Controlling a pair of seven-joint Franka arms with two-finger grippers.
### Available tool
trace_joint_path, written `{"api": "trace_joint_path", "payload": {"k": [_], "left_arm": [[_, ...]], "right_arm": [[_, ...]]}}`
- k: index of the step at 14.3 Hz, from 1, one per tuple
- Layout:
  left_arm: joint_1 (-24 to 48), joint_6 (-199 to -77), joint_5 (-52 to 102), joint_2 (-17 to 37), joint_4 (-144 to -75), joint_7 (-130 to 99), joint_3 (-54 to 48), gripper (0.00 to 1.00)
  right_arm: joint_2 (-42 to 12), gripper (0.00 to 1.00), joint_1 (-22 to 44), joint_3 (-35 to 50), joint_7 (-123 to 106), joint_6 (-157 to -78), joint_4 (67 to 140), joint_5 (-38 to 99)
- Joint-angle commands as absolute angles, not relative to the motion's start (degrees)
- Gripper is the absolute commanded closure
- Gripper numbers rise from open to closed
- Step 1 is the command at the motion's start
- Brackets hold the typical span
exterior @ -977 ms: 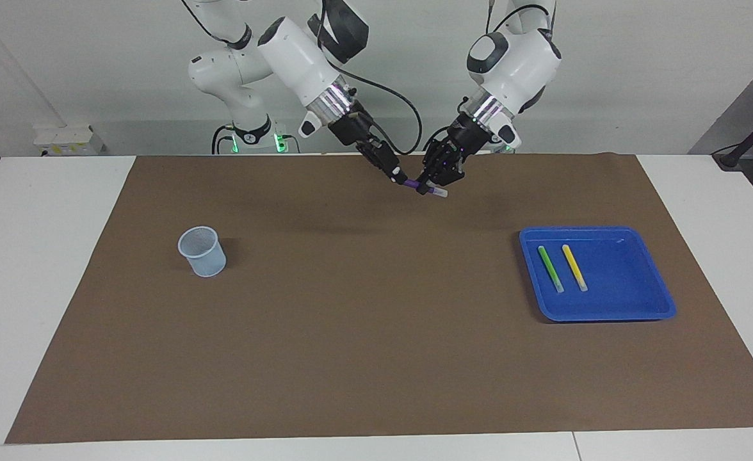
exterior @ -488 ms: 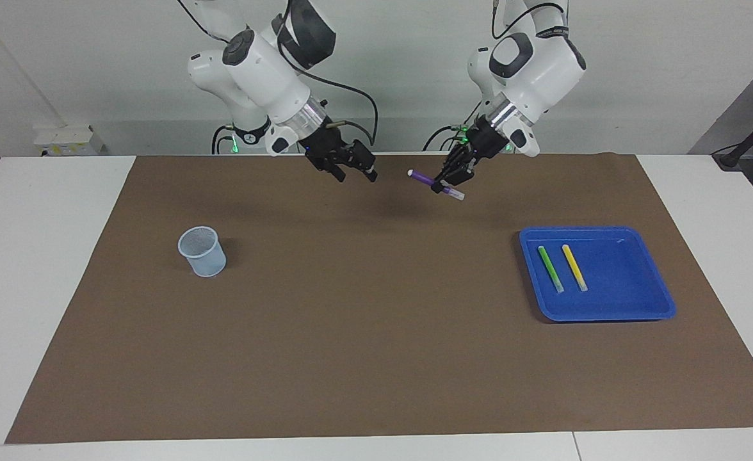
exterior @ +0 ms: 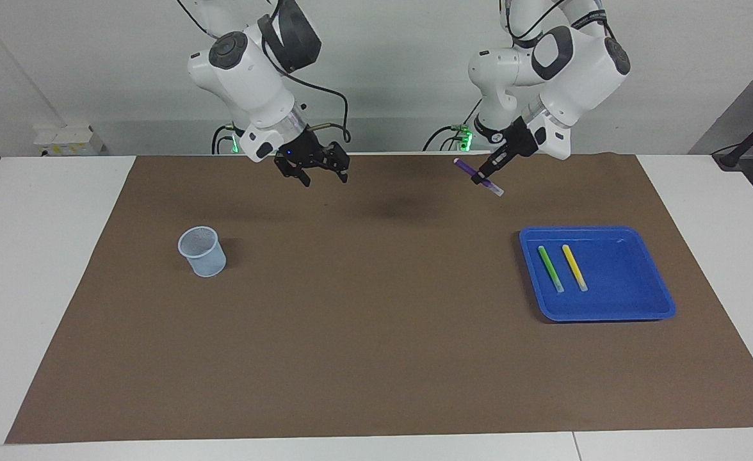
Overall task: Right arm passes pens to left for tray arrangement
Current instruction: 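Carry the purple pen to the tray while the right gripper withdraws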
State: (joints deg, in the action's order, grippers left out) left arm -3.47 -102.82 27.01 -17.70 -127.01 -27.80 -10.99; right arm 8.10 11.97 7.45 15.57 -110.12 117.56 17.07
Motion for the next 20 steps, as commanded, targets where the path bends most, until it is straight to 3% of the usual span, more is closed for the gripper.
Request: {"api": "trace_joint_path", "payload": {"k": [1, 8, 13, 20], "left_arm": [[-9.5, -96.3, 20.9, -18.4, -125.7, -13.8, -11.3, 1.00], [-17.1, -96.7, 6.2, -15.2, -125.2, 11.2, -11.3, 1.00], [-20.0, -100.8, 1.2, -8.5, -122.4, 15.6, -11.2, 1.00], [-22.4, -111.3, -2.3, 0.9, -120.7, 15.6, -11.0, 1.00]], "right_arm": [[8.9, 0.00, 6.1, 8.0, 2.4, -105.3, 116.1, 12.0], [5.5, 0.00, 3.9, 7.7, -4.3, -103.5, 110.0, 2.4], [-3.4, 0.00, 3.3, 6.1, -4.3, -96.9, 98.0, -1.0], [-2.6, 0.00, -1.4, 6.1, -4.3, -94.1, 99.3, -0.6]]}}
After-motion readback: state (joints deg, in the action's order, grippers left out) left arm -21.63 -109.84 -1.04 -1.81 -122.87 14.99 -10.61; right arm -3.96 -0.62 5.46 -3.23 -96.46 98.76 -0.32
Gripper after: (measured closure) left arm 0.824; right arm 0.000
